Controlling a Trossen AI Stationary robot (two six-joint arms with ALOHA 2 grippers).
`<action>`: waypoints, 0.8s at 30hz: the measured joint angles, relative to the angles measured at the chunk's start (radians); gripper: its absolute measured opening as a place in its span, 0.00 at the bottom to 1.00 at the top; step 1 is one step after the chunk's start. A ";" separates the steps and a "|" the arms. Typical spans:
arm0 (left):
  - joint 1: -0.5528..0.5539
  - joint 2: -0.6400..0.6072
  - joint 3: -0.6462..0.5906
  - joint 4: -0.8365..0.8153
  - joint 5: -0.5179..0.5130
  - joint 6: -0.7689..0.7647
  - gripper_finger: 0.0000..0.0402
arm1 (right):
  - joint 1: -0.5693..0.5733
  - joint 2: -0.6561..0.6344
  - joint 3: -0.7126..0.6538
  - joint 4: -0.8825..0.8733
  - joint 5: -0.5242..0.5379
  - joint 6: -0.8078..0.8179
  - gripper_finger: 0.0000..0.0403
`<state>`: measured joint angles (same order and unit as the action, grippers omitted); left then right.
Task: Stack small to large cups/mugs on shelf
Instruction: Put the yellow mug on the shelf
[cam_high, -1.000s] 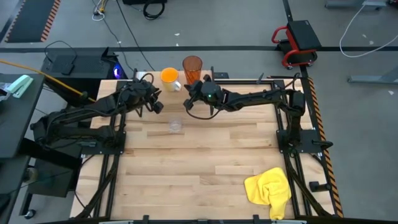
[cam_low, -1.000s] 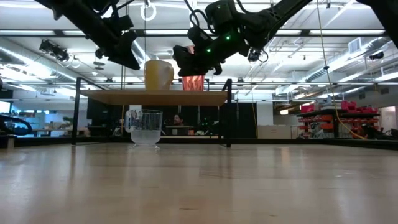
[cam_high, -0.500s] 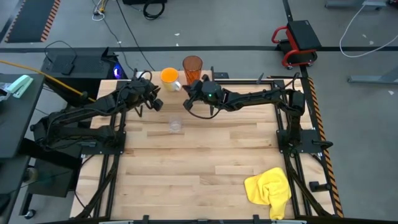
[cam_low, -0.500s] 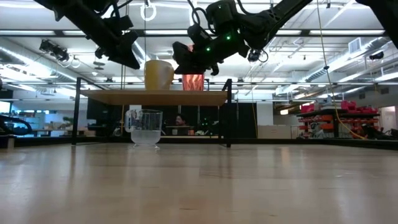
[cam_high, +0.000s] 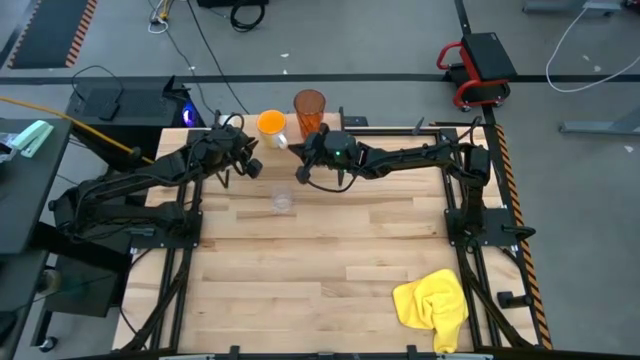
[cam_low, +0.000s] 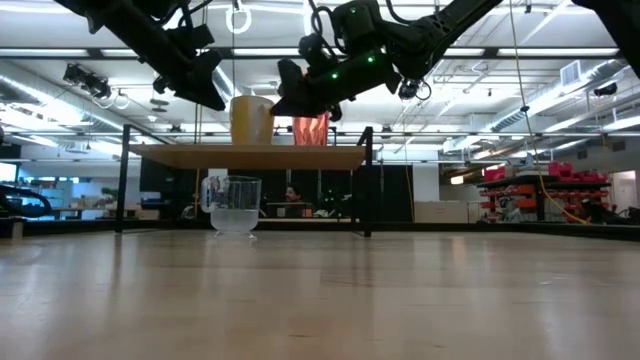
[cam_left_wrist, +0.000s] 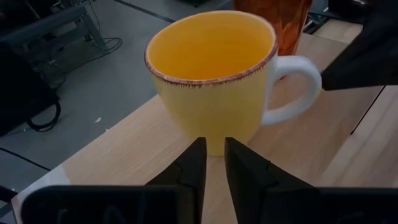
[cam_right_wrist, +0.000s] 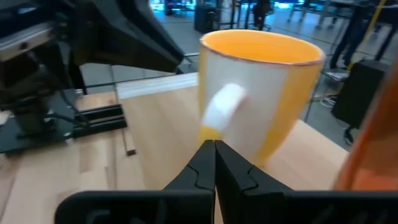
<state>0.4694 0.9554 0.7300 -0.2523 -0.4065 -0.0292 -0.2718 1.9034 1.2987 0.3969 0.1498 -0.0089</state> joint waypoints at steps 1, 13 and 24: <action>0.000 0.000 0.000 0.000 0.000 0.000 0.17 | 0.000 0.000 0.000 0.000 -0.010 -0.007 0.02; 0.000 0.000 0.000 -0.009 0.000 -0.001 0.16 | 0.021 0.000 0.000 -0.008 0.087 -0.045 0.02; 0.000 0.000 0.000 -0.015 0.000 -0.011 0.14 | 0.011 0.000 0.000 0.000 0.185 -0.069 0.02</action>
<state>0.4694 0.9554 0.7303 -0.2672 -0.4065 -0.0402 -0.2608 1.9034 1.2984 0.3971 0.3349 -0.0780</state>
